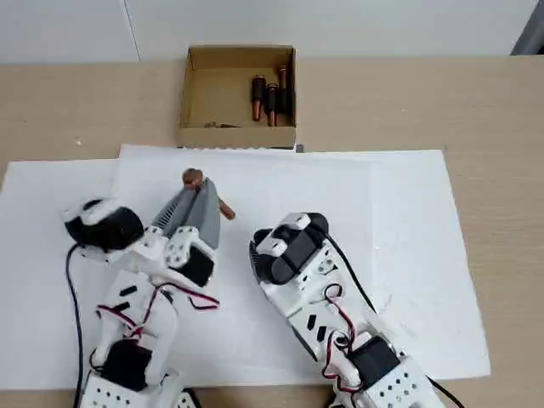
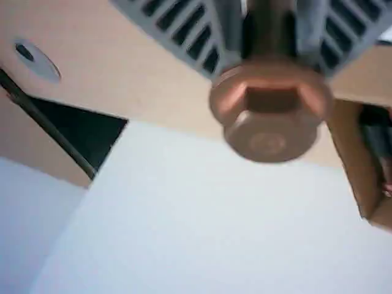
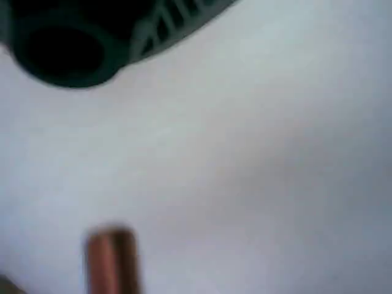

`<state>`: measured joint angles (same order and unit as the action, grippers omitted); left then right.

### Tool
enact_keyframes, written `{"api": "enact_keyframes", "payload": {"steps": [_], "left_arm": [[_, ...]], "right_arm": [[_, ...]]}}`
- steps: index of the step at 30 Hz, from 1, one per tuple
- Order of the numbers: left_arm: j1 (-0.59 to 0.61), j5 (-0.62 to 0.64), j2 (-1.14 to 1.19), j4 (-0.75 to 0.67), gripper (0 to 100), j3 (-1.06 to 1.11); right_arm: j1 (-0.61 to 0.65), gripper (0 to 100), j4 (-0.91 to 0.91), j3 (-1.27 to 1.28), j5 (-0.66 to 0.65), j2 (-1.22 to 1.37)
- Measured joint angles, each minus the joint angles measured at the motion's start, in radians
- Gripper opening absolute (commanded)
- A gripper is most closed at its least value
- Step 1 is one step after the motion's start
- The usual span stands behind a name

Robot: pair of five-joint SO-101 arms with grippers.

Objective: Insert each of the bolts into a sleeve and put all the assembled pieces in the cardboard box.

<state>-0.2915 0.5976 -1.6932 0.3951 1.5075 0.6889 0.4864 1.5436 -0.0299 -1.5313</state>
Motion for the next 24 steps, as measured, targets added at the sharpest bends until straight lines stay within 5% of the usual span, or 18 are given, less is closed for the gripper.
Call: {"api": "enact_keyframes", "payload": {"steps": [6,24], "left_arm": [[-0.087,0.000,-0.061,0.000,0,0.035],[-0.106,0.000,-0.072,0.095,0,0.040]], "right_arm": [[0.009,0.2,0.000,0.000,-0.011,0.000],[0.009,0.2,0.000,0.002,-0.052,0.002]]}}
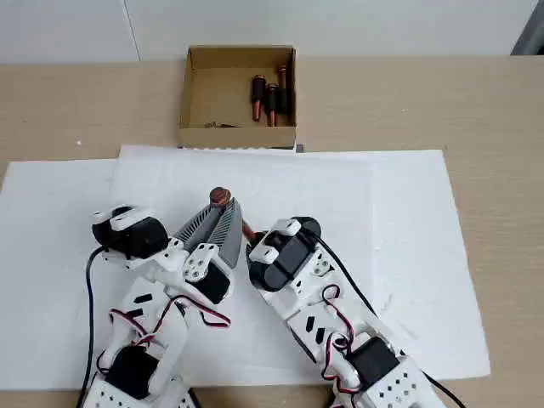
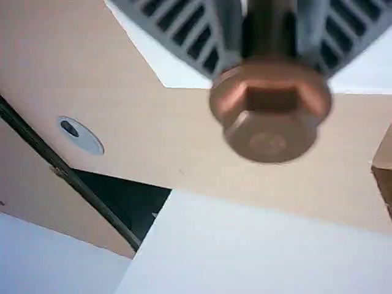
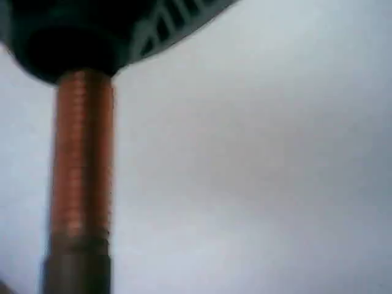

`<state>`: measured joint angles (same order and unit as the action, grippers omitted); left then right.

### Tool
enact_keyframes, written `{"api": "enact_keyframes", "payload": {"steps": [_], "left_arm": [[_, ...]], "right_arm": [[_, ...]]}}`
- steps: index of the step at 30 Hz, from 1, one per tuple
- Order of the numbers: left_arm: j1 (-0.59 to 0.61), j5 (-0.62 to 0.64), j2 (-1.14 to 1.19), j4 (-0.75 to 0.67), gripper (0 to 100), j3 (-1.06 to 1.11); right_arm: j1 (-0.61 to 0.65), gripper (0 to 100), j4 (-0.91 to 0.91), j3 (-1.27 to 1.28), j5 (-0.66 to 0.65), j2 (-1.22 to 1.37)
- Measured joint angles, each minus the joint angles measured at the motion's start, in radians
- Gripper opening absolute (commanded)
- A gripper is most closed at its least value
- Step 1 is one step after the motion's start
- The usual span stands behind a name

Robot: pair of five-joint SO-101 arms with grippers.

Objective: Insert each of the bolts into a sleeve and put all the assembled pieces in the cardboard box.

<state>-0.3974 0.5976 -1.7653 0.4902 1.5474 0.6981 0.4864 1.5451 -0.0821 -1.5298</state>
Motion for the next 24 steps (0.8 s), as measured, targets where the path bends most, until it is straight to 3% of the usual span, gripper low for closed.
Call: {"api": "enact_keyframes", "payload": {"steps": [14,24], "left_arm": [[-0.097,-0.008,-0.006,0.012,0,0.081],[-0.160,-0.066,-0.017,0.170,4,0.080]], "right_arm": [[-0.002,0.2,0.000,0.000,-0.002,0.000],[0.003,0.2,0.000,0.002,-0.003,0.000]]}}
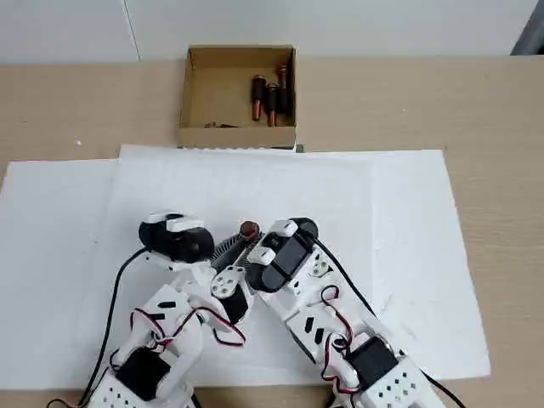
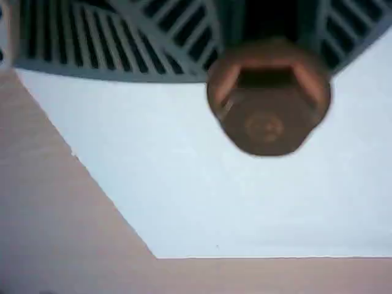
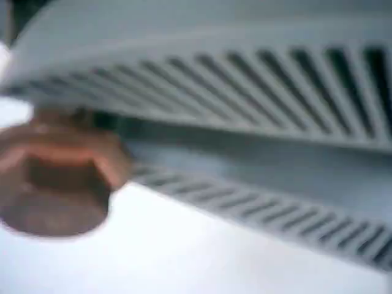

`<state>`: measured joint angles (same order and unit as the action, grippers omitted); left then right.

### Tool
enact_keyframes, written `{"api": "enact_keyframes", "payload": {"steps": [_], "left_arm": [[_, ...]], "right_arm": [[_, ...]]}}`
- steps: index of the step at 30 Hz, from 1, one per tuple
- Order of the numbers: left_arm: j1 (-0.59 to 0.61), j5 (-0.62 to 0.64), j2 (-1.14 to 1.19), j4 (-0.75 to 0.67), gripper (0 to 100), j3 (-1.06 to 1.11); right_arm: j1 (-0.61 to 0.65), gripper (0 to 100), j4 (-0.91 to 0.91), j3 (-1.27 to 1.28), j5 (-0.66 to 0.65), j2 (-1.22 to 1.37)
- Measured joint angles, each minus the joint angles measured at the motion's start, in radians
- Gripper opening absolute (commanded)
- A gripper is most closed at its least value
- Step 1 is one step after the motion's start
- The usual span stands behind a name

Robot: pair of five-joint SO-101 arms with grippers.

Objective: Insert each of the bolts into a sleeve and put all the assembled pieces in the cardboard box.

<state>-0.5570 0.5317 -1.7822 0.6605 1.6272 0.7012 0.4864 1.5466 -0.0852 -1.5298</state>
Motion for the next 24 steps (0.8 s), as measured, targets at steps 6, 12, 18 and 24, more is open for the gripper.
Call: {"api": "enact_keyframes", "payload": {"steps": [6,12,18,24], "left_arm": [[0.021,-0.046,0.000,0.014,19,-0.002],[0.072,-0.103,0.002,0.021,19,-0.021],[0.130,-0.147,0.011,0.040,17,-0.084],[0.212,-0.149,0.011,0.098,2,-0.149]], "right_arm": [[-0.002,0.2,0.000,0.002,-0.002,0.002],[-0.002,0.2,0.000,0.000,-0.002,0.002],[-0.003,0.2,0.000,0.000,-0.002,0.002],[-0.074,0.2,0.000,0.000,-0.002,0.002]]}}
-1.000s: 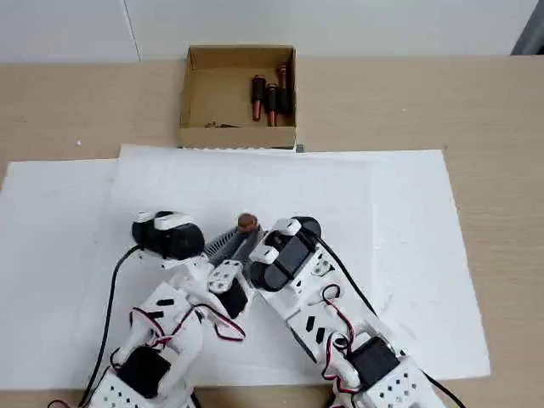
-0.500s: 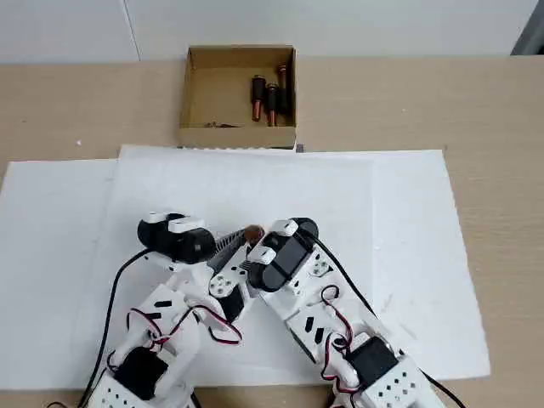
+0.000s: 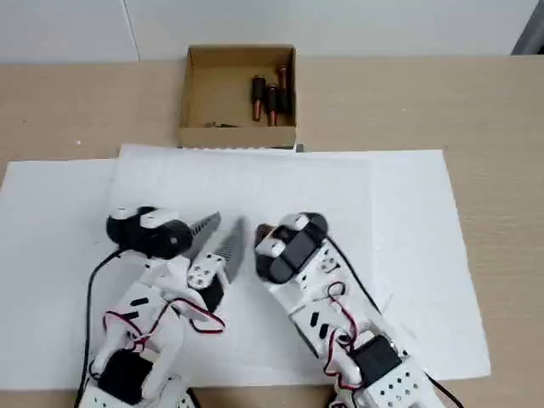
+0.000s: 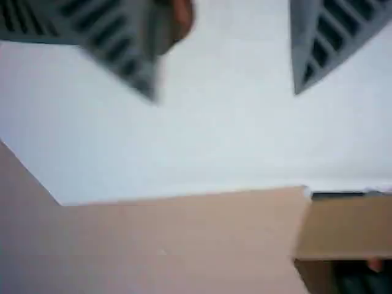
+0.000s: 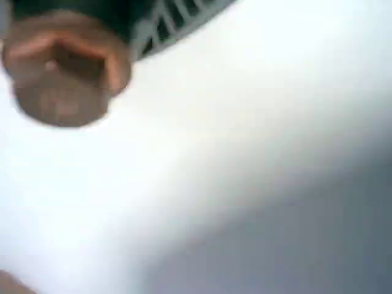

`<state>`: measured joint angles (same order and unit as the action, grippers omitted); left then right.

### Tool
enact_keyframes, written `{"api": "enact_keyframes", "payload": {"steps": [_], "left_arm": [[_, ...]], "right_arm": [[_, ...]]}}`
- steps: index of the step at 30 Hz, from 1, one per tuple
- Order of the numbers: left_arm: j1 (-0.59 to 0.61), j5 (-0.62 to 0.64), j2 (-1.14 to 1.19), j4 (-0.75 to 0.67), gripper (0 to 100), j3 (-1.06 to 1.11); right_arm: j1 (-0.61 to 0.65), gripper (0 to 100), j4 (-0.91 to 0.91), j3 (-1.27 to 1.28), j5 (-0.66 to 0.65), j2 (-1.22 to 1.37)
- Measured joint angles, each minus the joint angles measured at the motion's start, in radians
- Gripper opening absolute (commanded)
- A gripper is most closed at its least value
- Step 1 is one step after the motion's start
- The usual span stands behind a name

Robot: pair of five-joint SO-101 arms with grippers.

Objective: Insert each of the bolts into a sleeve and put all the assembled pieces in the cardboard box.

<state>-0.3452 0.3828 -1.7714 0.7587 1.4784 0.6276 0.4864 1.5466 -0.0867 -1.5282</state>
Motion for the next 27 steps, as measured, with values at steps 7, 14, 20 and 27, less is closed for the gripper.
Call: {"api": "enact_keyframes", "payload": {"steps": [7,14,20,27], "left_arm": [[0.180,-0.015,-0.003,0.000,1,0.017],[0.239,-0.063,-0.002,0.002,1,0.130],[0.242,-0.075,0.000,0.002,1,0.198],[0.242,-0.089,0.000,0.002,1,0.207]], "right_arm": [[-0.130,0.2,0.000,0.000,0.002,0.000],[-0.315,0.2,0.000,-0.003,0.146,0.000],[-0.348,0.2,0.123,-0.184,0.235,0.098],[-0.385,0.2,0.066,-0.445,0.239,0.456]]}}
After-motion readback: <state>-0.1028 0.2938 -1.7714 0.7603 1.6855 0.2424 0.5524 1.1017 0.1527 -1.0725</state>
